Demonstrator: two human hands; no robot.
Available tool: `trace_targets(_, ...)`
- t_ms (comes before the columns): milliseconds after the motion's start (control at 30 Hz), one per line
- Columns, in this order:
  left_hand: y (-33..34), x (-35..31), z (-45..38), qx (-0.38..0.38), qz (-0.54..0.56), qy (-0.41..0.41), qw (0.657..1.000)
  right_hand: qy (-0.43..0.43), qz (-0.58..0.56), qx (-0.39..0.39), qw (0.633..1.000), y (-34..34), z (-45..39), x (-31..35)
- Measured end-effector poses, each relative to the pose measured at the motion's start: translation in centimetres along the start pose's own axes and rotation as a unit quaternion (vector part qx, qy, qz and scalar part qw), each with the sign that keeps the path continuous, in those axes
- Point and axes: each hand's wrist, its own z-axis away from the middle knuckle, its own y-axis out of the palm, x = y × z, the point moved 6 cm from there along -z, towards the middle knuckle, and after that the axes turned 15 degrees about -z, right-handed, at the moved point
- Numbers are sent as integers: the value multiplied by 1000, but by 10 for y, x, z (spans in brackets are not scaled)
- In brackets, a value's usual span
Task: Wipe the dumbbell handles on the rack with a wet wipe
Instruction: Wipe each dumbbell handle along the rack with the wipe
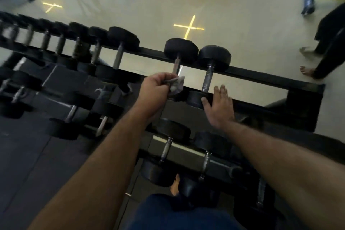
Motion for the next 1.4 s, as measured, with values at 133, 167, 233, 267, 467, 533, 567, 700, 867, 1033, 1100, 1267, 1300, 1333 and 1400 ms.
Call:
trace_targets(133, -59, 26, 65, -86, 36, -26, 995, -112, -86, 32, 990, 32, 46, 90)
trace_targets(167, -79, 33, 75, -114, 41, -35, 992, -141, -110, 41, 983, 37, 53, 119)
trace_targets(233, -123, 45, 93, -168, 56, -52, 983, -190, -185, 68, 962, 41, 67, 182)
trace_targets(267, -144, 50, 101, -194, 66, -56, 977, -199, -236, 90, 947, 43, 74, 215)
trace_targets(467, -246, 81, 164, -354, 94, -47, 929, -152, -478, 287, 816, 86, 131, 378)
trace_targets(533, -277, 99, 183, -385, 78, -43, 919, -139, -465, 329, 810, 113, 150, 412)
trace_targets(567, -293, 112, 192, -394, 86, -50, 914, -121, -466, 344, 806, 129, 158, 427)
trace_targets(700, -363, 171, 222, -412, 155, -85, 894, -75, -468, 376, 796, 202, 185, 484)
trace_targets(867, -469, 247, 244, -410, 113, -114, 898, -53, -449, 415, 790, 300, 228, 568)
trace_targets(1033, -580, 299, 254, -424, 101, -137, 890, -93, -450, 396, 795, 389, 248, 655)
trace_targets(1100, -615, 313, 249, -434, 94, -144, 884, -113, -449, 381, 800, 409, 249, 682)
trace_targets(1267, -705, 349, 228, -487, 101, -155, 854, -208, -408, 315, 831, 460, 244, 752)
trace_targets(1300, -720, 356, 221, -490, 105, -151, 852, -234, -402, 301, 833, 472, 239, 766)
trace_targets(1333, -735, 363, 213, -487, 111, -148, 853, -255, -396, 296, 831, 486, 233, 781)
trace_targets(1400, -767, 379, 196, -472, 126, -137, 862, -266, -395, 306, 825, 520, 221, 811)
